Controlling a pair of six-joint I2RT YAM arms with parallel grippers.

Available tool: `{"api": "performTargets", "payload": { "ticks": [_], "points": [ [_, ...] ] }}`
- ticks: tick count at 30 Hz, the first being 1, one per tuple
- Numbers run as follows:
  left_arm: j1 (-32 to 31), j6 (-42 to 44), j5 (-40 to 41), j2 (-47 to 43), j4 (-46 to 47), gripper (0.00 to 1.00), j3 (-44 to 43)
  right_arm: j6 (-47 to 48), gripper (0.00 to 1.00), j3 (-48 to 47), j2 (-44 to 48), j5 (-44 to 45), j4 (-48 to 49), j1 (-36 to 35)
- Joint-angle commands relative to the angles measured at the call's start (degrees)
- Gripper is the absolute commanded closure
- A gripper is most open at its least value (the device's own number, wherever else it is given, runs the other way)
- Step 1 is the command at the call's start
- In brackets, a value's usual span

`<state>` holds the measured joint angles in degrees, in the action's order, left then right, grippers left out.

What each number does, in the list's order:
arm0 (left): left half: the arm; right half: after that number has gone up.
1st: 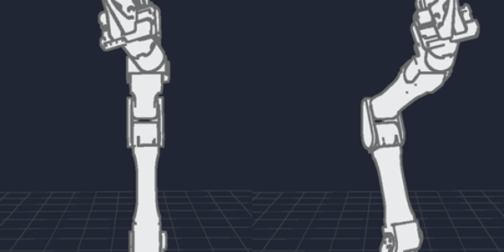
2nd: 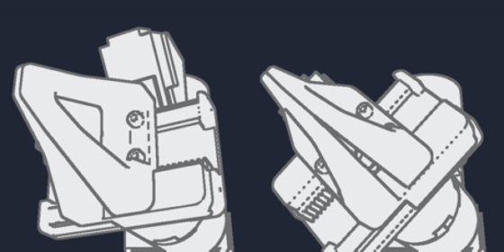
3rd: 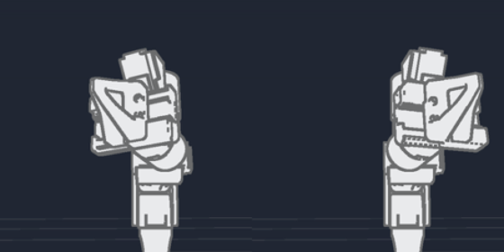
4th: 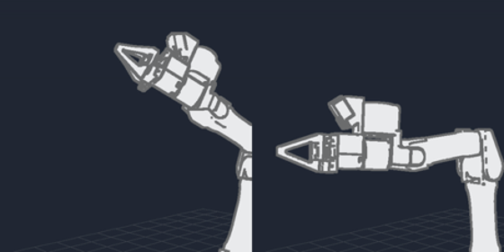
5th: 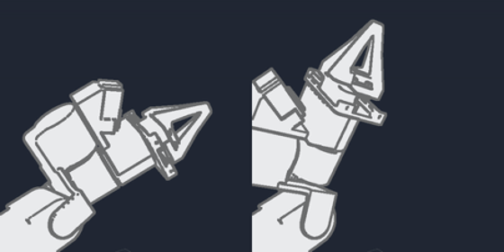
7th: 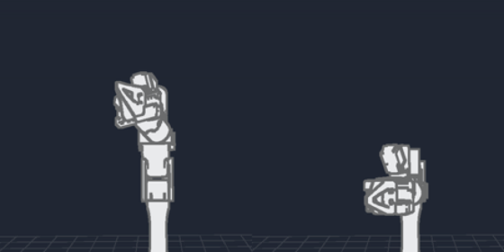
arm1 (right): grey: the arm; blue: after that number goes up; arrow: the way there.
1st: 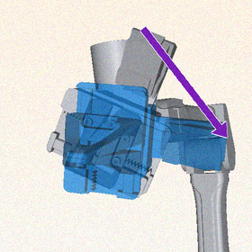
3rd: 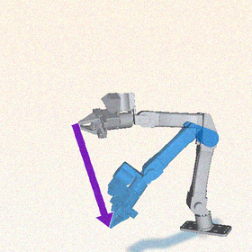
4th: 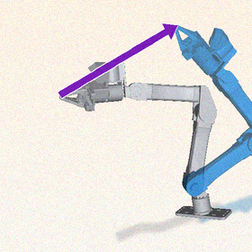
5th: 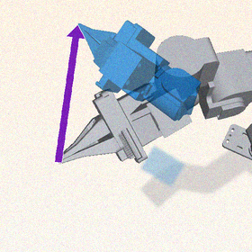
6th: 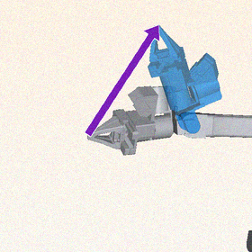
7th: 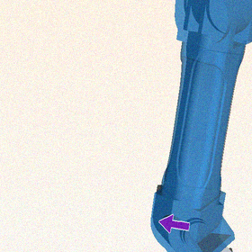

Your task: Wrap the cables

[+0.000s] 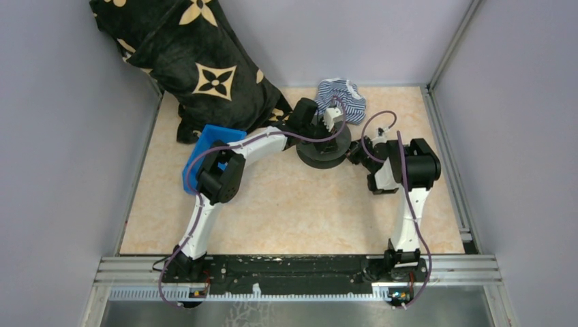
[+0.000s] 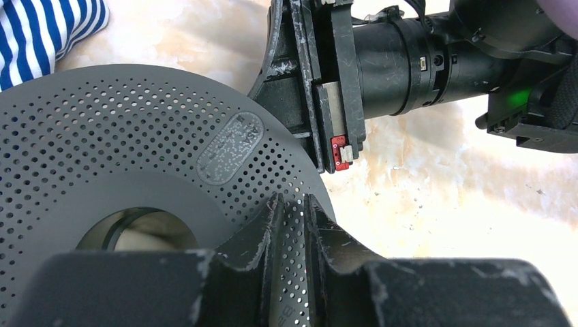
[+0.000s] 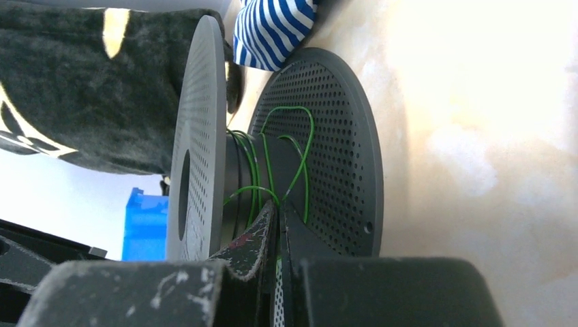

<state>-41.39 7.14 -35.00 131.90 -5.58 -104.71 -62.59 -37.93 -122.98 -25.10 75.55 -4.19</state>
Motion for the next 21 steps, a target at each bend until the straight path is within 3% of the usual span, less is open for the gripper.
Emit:
{"api": "performTargets", "payload": {
  "ticks": [1,11,21],
  "points": [
    [-0.6,0.2,0.5,2.0,-4.5,0.78,-1.2,5.6,0.96,-1.0,4.8,0.7,-3.6,0.8],
    [-0.5,0.3,2.1,1.6,-5.6,0.78,-2.7,13.2,0.93,-0.7,9.1,5.0,-15.0,0.8],
    [-0.5,0.6,2.4,1.5,-6.0,0.79,-2.9,14.2,0.85,-0.4,10.7,5.9,-16.4,0.9]
  ]
}}
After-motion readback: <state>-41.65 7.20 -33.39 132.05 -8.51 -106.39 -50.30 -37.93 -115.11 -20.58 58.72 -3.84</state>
